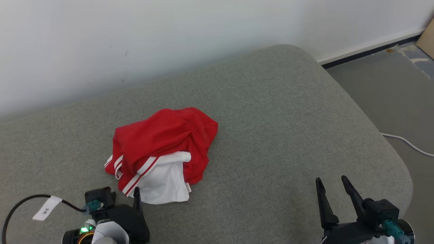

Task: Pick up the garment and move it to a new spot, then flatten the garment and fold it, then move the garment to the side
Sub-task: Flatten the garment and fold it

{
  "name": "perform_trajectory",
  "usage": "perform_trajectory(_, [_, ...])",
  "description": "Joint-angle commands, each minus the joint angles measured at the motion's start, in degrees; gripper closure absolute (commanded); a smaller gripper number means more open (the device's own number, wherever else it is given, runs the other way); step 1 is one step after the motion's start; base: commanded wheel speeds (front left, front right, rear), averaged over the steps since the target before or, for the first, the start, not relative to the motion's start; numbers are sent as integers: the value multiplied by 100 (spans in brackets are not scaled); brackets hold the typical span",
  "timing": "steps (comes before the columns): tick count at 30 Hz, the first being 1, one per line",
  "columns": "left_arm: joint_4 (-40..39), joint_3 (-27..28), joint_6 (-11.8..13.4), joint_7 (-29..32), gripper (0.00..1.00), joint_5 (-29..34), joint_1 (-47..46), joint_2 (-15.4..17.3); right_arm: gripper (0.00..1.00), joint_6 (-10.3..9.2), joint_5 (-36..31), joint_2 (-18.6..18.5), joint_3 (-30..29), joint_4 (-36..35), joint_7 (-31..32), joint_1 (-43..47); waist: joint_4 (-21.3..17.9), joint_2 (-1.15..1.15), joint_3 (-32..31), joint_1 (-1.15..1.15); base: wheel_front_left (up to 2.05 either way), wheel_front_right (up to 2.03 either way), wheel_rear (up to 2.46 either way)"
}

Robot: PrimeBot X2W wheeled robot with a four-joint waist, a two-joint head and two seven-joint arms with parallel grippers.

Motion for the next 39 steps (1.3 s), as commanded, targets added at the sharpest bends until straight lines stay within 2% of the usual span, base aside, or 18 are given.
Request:
perform_trajectory(1, [154,16,144,43,0,64,-124,38,0,-12,32,-5,10,-7,-41,-54,-157,-1,151,-1,0,0,0])
perform_trajectory(4, [388,61,378,79,0,75,-197,79,0,-12,48,-3,5,11,-47,-56,-185,-1,184,-1,0,0,0])
perform_trajectory(5, [434,65,396,71,11,61,-208,82,0,-12,54,-3,-3,16,-55,-51,-186,-1,190,-1,0,0,0])
perform_trajectory(6, [459,66,392,31,67,52,-224,87,0,-12,57,-3,-13,23,-60,-46,-180,-1,196,-1,0,0,0])
perform_trajectory(7, [478,49,366,-5,100,54,-224,86,0,-12,59,-4,-29,34,-74,-41,-167,-1,197,-1,0,0,0])
perform_trajectory(14, [208,-47,232,-489,100,155,-534,94,0,-12,85,-3,-50,96,-94,-61,78,-1,169,-1,0,0,0])
perform_trajectory(21, [-1057,-418,71,-849,100,481,-1293,-5,0,-12,81,-4,-44,134,-69,-32,456,-1,-12,-1,0,0,0])
perform_trajectory(26, [-2150,-893,-78,-677,100,689,-1937,-122,0,-12,112,-5,9,153,-32,0,557,-1,-138,-1,0,0,0])
perform_trajectory(31, [-2897,-1381,-174,-261,100,521,-2751,-222,0,-12,124,-5,70,173,-21,-35,512,-1,-166,-1,0,0,0])
perform_trajectory(34, [-3175,-1696,-123,-174,100,309,-3267,-235,0,-12,148,-4,147,193,-47,-40,420,-1,-158,-1,0,0,0])
perform_trajectory(39, [-3460,-2100,293,-278,100,-183,-3904,-231,0,-12,193,-4,220,276,-102,-46,293,-1,-139,-1,0,0,0])
